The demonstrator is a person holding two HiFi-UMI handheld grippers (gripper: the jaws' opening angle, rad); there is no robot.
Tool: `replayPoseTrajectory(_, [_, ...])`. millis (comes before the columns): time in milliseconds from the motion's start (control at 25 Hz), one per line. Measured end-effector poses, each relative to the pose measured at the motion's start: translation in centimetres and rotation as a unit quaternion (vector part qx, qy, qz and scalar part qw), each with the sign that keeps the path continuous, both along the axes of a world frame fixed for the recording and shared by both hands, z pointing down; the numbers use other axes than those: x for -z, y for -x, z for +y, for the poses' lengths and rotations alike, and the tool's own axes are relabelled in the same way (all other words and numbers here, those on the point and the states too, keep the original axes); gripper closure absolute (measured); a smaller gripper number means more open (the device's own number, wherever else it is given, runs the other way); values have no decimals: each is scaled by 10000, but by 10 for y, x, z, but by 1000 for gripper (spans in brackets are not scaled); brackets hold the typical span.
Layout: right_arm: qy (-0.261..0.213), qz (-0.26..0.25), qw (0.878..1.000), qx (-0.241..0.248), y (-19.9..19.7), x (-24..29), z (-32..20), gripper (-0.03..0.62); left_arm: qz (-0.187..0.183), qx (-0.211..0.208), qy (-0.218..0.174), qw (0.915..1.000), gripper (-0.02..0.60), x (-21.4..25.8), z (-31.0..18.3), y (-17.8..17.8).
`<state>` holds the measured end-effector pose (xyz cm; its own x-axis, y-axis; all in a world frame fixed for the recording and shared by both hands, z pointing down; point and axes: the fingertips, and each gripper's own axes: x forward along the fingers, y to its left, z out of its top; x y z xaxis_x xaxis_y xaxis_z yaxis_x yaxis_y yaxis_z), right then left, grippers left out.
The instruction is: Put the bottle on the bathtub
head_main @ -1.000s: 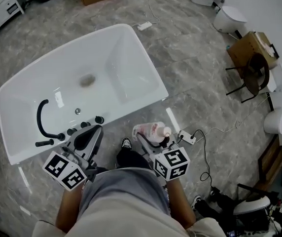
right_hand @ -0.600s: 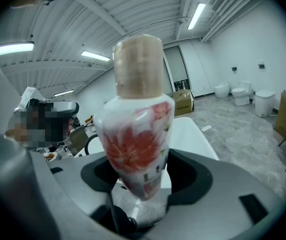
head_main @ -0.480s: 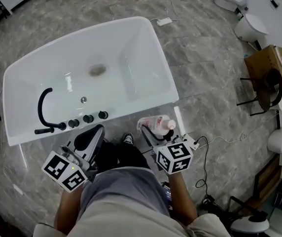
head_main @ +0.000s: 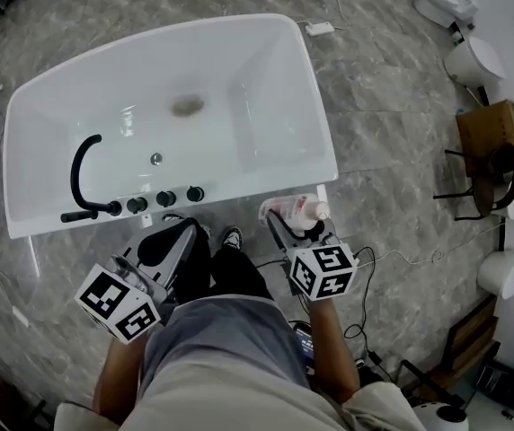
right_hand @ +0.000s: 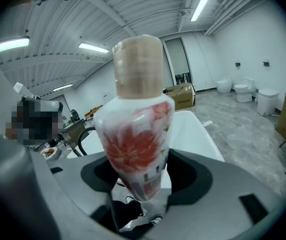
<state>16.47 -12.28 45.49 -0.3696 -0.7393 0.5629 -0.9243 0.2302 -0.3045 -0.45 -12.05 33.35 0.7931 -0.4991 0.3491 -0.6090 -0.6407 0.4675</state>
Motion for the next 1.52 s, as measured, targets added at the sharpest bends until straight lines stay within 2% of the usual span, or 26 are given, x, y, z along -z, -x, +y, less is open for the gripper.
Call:
replayPoseTrajectory(160, [17,43,10000,-21,2,-16,-13,326,58,162,158,9997,574,-8,-8,11])
replayPoseTrajectory(520, [419,94,9991,44,5,-68,-33,326,-21,329,365,9988,574,-20,-12,25])
replayPoseTrajectory(760, [344,325,9986,238,6,-85,-48,326,-40,446,461,9979,574,-26,-21,31])
replayPoseTrajectory(1000, [538,298,9980,132,5,-111,-56,326,-88,518,542,9971,574,-32,-24,37])
replayPoseTrajectory(1520, [605,481,9969,142,16,-164,-81,326,-188,665,693,9952,574,-42,-25,51])
